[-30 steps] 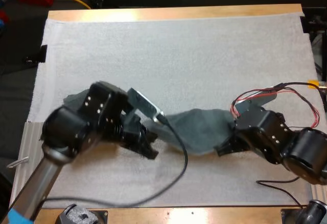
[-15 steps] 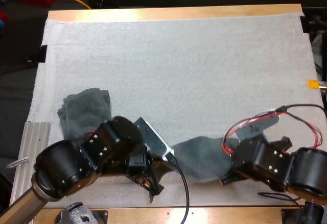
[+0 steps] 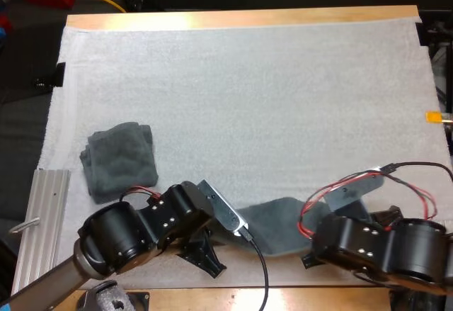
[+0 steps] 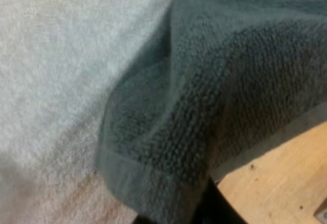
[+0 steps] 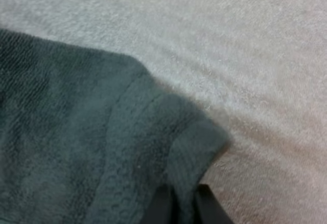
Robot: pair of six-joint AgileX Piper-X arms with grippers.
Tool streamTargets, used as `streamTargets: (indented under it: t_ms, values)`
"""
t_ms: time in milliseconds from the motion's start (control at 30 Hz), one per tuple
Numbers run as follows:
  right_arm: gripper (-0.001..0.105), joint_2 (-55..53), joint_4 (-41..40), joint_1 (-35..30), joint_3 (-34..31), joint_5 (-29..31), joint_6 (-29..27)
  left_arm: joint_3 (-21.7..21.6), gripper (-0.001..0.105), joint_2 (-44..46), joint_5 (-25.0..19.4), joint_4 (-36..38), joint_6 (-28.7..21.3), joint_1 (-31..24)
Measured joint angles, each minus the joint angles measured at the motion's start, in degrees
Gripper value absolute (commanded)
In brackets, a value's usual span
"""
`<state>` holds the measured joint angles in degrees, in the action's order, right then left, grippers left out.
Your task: Pick towel from pile, fold and stack
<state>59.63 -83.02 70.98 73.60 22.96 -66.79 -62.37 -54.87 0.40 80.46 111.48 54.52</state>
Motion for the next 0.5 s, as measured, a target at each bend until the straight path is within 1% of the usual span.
streamTargets:
  t_ms: [200,300,400,500]
  values:
    - [0.002,2.86,2.59,0.0,-3.14,4.32,0.0,0.25,0.0,-0.12,-0.4,-3.13,0.0,-1.03]
    - [0.002,3.43,4.11,0.0,-3.25,6.59,0.0,0.25,0.0,-0.12,-0.4,-4.53,-0.39,-3.69]
    - [0.002,3.62,6.94,-0.14,-3.25,7.2,-1.3,0.25,0.0,-0.12,-0.4,-4.64,-1.7,-6.98]
    - [0.002,4.45,9.19,-1.68,-3.25,6.99,-1.71,0.53,0.0,-0.12,1.42,-5.27,-3.43,-10.05]
